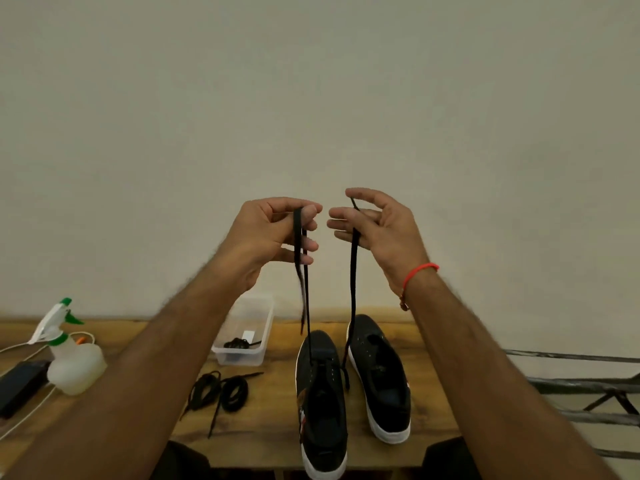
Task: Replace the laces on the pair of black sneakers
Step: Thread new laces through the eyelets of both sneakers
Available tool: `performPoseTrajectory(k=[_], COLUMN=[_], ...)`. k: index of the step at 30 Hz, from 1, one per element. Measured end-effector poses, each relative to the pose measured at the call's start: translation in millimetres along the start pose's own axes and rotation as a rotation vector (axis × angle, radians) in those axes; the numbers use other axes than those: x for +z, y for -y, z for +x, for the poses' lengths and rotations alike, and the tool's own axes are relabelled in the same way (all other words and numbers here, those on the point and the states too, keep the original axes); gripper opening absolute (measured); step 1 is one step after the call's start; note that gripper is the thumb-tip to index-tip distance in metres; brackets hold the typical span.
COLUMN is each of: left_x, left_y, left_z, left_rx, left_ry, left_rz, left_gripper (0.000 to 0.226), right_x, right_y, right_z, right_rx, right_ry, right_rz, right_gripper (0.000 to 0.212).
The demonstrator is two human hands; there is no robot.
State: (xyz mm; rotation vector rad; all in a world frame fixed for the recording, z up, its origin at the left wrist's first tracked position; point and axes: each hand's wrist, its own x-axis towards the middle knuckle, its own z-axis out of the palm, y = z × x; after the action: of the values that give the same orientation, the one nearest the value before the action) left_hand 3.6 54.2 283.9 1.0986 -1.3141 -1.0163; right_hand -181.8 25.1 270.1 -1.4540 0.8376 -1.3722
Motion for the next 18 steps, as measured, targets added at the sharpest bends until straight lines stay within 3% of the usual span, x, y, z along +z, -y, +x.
performPoseTrajectory(k=[4, 7, 15, 18], left_x=[6, 8, 9, 13], left_y=[-30, -54, -121, -125], left_z=[8, 17, 34, 43], left_rx=[0.143, 0.247, 0.498, 0.515], left_ry=[-0.147, -0.203, -0.252, -0.276], left_rz=[0.296, 0.391, 0.396, 0.35], left_gripper=[0.021, 0.02, 0.02, 0.02], right_x=[4, 5, 2, 4], right_y=[40, 63, 106, 111], right_z=[10, 18, 54, 67], right_rx=[-0.072, -0.115, -0.212, -0.177], right_ry=[-0.044, -0.044, -0.165, -0.14], right_rz=[-0.043, -0.07, -0.093, 0.036], right_gripper=[0.021, 0.015, 0.01, 0.013])
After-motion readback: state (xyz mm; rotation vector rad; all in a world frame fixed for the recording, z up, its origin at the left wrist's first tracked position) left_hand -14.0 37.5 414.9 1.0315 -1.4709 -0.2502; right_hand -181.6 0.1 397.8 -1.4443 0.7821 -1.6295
